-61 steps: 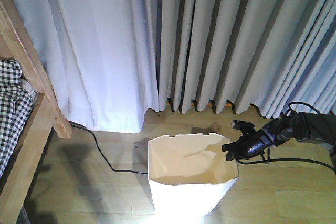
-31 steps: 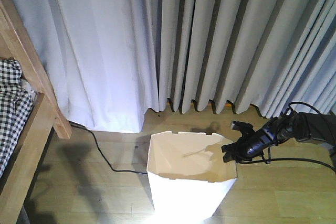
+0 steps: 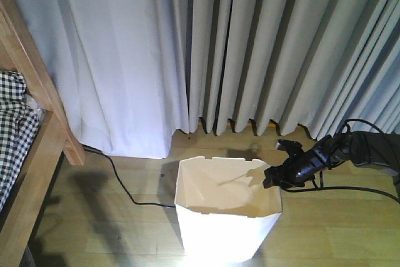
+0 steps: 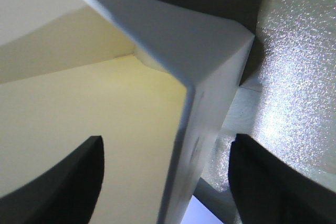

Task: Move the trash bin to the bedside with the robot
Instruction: 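Open the right gripper and lift it off the bin rim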

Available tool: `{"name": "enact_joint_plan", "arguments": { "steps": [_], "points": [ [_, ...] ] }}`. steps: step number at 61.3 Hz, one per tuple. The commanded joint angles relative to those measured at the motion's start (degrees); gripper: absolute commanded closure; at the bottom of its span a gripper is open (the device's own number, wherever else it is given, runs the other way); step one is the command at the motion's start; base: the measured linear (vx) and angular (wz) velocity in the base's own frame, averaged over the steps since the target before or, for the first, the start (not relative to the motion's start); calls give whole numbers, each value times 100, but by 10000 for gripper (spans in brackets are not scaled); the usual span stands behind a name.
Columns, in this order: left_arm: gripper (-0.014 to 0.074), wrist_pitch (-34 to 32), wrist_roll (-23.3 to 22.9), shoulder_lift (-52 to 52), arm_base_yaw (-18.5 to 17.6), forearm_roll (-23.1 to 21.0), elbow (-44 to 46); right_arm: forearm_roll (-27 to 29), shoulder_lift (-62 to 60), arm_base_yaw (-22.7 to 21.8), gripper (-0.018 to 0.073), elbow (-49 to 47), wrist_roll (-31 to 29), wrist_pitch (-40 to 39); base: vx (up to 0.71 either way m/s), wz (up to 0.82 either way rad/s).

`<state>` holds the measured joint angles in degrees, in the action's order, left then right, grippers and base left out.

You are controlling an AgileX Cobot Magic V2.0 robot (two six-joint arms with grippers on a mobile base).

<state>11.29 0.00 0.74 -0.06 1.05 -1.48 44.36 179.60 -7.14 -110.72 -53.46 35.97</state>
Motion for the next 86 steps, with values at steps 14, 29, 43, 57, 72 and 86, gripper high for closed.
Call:
{"name": "enact_joint_plan", "arguments": {
  "steps": [14, 29, 43, 57, 72, 86],
  "points": [
    [603, -391, 0, 81, -13, -23, -108, 39, -659, -152, 60, 236, -125, -54, 0, 0],
    [603, -391, 0, 81, -13, -23, -108, 1116, -1770, -201, 60, 1944, -1421, -1321, 0, 0],
    [603, -391, 0, 81, -13, -23, -108, 2278, -3144, -153, 60, 3491, -2896, -2365, 0, 0],
    [603, -391, 0, 81, -13, -23, -108, 2294, -4661, -55, 60, 4706, -2925, -3045, 0, 0],
    [603, -391, 0, 81, -13, -23, -108, 2294, -6475, -55, 60, 5730, -2919, -3137, 0, 0],
    [603, -391, 0, 81, -13, -23, -108, 2301, -8498, -73, 60, 6568, -2919, -3233, 0, 0]
  ]
}}
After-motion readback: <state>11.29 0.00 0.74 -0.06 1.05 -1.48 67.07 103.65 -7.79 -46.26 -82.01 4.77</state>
